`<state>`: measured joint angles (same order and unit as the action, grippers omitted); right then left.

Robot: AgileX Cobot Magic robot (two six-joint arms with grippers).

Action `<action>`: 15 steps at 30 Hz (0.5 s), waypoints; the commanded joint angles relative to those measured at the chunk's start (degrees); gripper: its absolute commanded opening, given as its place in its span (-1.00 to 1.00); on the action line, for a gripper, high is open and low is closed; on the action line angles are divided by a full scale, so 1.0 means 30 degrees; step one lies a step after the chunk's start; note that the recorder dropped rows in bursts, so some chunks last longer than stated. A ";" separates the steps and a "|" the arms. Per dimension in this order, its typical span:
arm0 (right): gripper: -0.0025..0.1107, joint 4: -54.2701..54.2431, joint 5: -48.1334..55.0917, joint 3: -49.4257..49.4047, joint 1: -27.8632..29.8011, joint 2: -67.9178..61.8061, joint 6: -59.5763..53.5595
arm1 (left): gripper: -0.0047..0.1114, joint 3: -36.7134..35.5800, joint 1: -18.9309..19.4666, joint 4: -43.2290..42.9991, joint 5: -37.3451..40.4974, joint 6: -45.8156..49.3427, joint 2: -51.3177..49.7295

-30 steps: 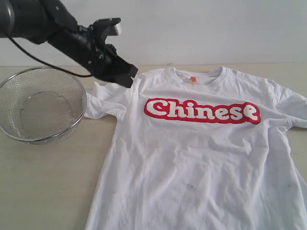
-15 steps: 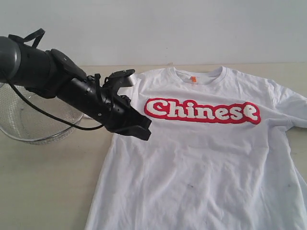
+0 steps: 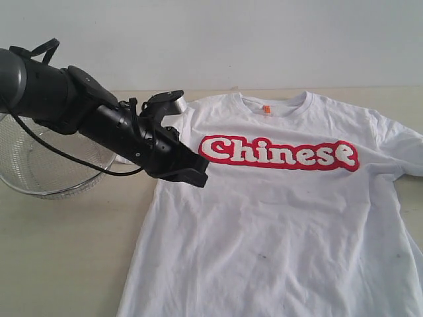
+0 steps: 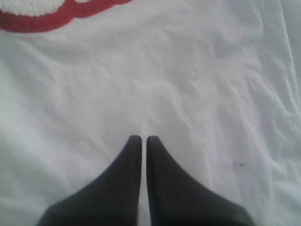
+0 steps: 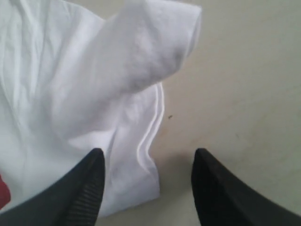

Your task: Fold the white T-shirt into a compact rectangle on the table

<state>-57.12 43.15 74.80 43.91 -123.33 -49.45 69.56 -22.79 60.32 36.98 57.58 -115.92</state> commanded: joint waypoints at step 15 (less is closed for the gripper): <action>-0.96 -0.3067 0.4264 0.1297 -0.0045 -0.1478 -0.3125 | -0.84 -0.0082 -0.0111 0.0224 -0.0180 0.0322 0.0189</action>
<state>-66.37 52.55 77.09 43.91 -128.44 -58.00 69.56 -22.79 60.32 36.74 58.16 -115.92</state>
